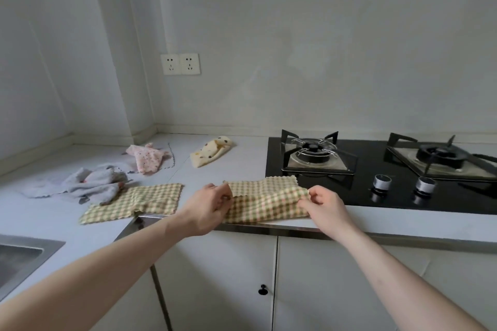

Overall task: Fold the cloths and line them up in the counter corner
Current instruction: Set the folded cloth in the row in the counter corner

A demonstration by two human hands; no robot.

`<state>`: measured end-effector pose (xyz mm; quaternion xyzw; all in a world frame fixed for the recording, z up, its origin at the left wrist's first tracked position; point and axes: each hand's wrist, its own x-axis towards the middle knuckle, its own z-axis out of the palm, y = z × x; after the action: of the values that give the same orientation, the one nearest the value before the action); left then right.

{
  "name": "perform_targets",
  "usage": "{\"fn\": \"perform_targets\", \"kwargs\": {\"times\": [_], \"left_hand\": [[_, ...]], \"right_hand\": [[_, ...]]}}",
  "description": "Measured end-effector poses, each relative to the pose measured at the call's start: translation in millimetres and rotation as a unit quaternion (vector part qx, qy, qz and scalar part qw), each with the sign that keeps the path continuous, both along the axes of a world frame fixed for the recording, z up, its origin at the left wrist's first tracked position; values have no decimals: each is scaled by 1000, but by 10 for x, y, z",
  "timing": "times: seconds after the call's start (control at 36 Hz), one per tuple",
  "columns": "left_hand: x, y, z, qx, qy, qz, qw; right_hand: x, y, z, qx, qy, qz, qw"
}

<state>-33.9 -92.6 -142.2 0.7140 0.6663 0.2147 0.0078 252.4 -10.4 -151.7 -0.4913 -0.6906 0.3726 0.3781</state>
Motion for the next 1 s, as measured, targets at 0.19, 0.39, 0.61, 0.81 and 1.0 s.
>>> {"fn": "perform_targets", "kwargs": {"times": [0.19, 0.39, 0.61, 0.81, 1.0], "left_hand": [[90, 191, 238, 13, -47, 32, 998], [13, 528, 212, -37, -135, 67, 988], [-29, 872, -31, -44, -128, 106, 985], [-4, 1043, -157, -25, -94, 133, 986], [-33, 1062, -310, 10, -68, 166, 984]], "right_hand": [[-11, 122, 253, 19, -4, -31, 999], [-88, 463, 323, 10, -34, -33, 999], [-225, 756, 216, 10, -108, -64, 992], [-241, 860, 127, 12, -162, -95, 982], [-250, 946, 76, 17, -227, -134, 965]]}}
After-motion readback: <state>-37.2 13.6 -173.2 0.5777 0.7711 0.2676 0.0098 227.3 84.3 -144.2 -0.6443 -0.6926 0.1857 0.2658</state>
